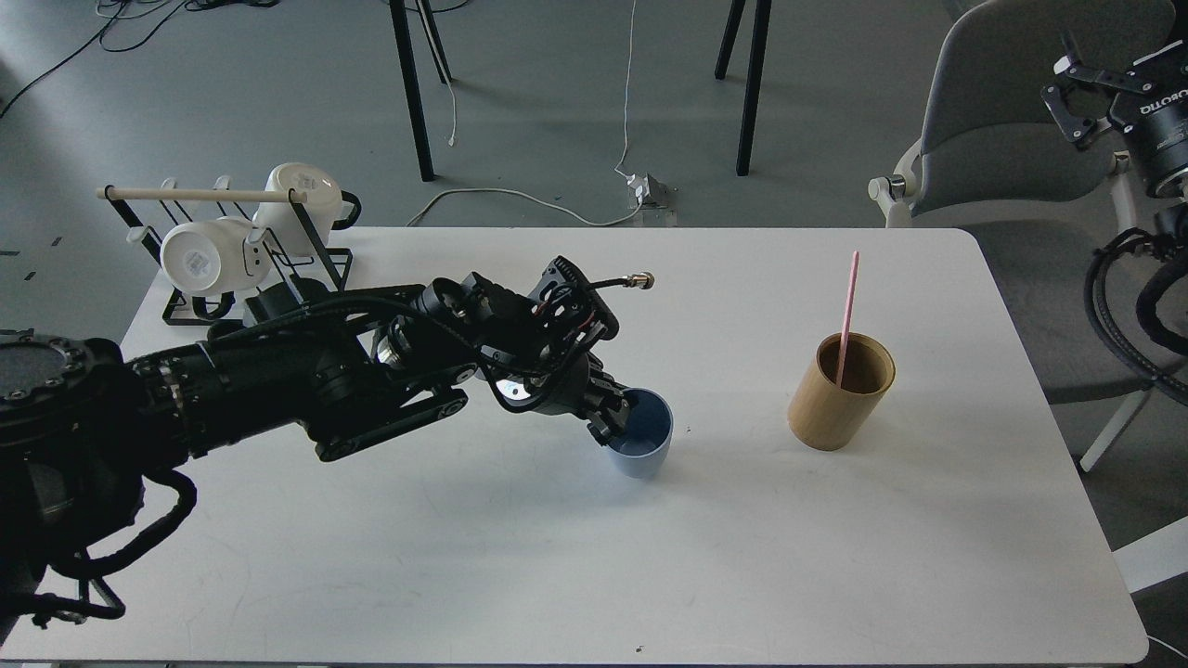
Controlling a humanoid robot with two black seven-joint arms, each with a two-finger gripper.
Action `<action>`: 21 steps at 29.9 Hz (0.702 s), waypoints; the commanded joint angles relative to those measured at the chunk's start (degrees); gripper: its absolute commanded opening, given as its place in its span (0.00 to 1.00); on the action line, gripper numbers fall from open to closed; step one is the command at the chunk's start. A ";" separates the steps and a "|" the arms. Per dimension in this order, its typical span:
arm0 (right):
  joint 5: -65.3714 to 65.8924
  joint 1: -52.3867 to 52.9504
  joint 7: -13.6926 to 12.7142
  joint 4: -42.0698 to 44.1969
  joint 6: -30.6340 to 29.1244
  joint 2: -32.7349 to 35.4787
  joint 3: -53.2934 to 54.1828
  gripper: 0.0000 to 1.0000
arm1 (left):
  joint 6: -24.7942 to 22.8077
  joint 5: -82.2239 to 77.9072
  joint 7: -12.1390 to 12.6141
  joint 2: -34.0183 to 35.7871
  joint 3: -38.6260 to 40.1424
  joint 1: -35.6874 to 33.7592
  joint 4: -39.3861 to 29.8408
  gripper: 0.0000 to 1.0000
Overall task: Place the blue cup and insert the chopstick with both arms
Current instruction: 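Release the blue cup and withdraw the left gripper to rest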
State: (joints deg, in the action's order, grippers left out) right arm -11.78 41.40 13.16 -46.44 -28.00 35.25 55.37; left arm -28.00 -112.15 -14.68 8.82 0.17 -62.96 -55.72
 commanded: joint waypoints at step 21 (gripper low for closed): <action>19.58 -1.05 -0.06 -13.05 5.93 8.78 -0.18 1.00 | 0.00 42.41 -0.35 4.89 28.81 -0.85 6.13 0.99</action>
State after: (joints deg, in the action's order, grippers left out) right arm 0.35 40.35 13.01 -56.81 -24.01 42.60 54.98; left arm -27.99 -81.51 -15.07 12.75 23.94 -63.20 -53.11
